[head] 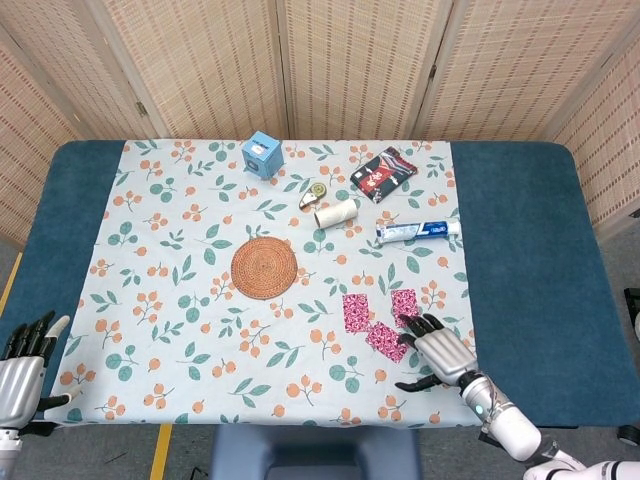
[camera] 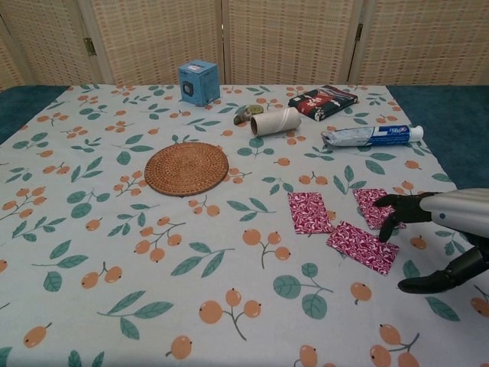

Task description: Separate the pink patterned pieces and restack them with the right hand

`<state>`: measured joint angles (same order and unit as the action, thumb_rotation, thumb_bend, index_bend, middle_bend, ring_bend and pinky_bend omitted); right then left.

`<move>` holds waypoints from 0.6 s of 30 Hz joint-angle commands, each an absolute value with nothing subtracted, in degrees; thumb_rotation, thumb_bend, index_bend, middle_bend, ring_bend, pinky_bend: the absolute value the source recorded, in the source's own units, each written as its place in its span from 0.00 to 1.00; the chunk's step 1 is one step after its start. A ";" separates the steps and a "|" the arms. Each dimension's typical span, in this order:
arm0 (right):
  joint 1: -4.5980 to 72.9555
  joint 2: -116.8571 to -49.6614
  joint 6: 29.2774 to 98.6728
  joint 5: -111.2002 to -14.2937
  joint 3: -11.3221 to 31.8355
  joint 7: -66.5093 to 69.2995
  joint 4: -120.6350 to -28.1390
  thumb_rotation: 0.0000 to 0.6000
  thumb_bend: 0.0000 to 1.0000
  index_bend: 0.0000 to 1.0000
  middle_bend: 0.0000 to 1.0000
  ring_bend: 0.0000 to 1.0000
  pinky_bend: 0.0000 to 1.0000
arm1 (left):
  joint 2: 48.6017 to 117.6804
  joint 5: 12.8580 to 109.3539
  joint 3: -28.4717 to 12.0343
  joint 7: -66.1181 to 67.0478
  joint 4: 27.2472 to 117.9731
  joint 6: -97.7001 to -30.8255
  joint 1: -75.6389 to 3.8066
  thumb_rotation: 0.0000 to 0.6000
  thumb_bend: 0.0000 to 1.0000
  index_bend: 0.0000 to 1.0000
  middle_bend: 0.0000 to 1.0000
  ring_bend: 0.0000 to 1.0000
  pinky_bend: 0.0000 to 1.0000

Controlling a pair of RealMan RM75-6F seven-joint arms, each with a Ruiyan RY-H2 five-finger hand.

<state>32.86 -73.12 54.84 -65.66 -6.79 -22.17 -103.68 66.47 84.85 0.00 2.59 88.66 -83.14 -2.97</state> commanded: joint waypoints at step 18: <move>32.24 -74.94 52.00 -65.92 -5.48 -20.71 -99.34 0.39 0.21 0.25 0.02 0.00 0.00 | 66.21 84.93 0.11 3.04 89.28 -83.52 -2.69 1.00 0.17 0.11 0.00 0.08 0.00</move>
<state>32.31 -75.00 52.04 -65.62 -5.42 -20.80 -99.11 66.21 84.92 0.11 3.04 89.28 -83.52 -2.69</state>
